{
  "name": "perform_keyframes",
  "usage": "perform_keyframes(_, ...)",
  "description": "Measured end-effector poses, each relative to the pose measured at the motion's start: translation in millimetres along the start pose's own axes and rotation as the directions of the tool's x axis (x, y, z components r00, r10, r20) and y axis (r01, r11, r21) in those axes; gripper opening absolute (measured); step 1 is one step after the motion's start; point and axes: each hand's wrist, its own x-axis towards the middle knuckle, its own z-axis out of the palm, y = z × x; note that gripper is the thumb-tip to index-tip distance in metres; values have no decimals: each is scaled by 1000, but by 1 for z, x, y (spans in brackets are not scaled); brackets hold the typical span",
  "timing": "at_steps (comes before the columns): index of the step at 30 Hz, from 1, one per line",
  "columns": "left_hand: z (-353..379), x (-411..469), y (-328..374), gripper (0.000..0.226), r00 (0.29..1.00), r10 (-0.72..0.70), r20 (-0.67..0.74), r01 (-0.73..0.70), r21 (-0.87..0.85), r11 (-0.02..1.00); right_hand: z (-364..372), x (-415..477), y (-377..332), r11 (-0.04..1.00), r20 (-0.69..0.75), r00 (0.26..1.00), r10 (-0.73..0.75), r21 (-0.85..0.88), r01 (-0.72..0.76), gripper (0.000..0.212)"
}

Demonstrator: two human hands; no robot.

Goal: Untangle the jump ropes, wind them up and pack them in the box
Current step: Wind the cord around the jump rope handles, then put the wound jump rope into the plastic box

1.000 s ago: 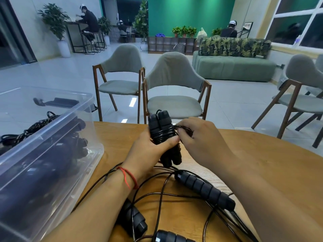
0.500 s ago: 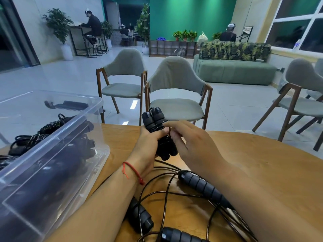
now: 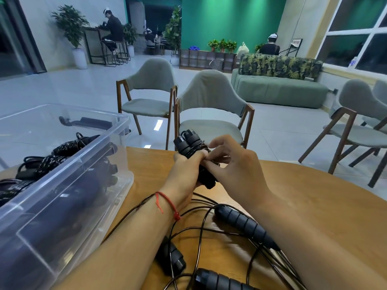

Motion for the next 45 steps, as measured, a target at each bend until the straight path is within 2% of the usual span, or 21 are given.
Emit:
perform_keyframes(3,-3,-3,9,66,998,7,63,-9,26,1000,-5,5,-2,974,27,984,178,137,-180,44)
perform_keyframes(5,-6,-4,13,60,994,10,112,-17,60,998,-10,7,-3,934,142,954,265,208,-290,46)
perform_keyframes(8,-12,-1,14,49,995,11,99,-22,110,994,-15,9,-2,840,278,900,336,343,-420,36)
perform_keyframes(11,-10,-2,16,49,995,34,92,-50,174,983,-15,11,-3,843,275,889,367,306,-443,36)
perform_keyframes(15,4,-11,27,36,983,159,92,-177,248,952,-14,11,-16,877,299,900,317,268,-398,43)
perform_keyframes(21,17,-32,57,26,953,297,58,-298,354,887,-30,19,-43,901,243,927,286,263,-346,58)
perform_keyframes(25,24,-56,76,28,917,398,-32,-355,393,848,-29,21,-78,985,216,961,171,-22,-170,83)
perform_keyframes(28,20,-83,94,32,890,432,-144,-347,400,848,-27,23,-110,988,228,972,50,-155,-15,94)
perform_keyframes(31,10,-101,113,36,873,435,-220,-319,415,852,-20,24,-134,952,167,983,-75,-282,120,84)
perform_keyframes(34,-10,-127,139,40,837,464,-290,-301,463,834,-6,24,-171,944,121,976,-180,-259,206,72)
perform_keyframes(39,-66,-161,171,56,795,447,-409,-200,519,831,25,32,-231,924,224,947,-228,-257,283,67)
perform_keyframes(43,-117,-185,191,66,835,394,-384,-154,524,837,53,38,-267,923,305,922,-238,-226,312,56)
perform_keyframes(45,-140,-197,203,50,862,384,-332,-147,561,815,64,47,-278,941,336,919,-207,-188,281,37)
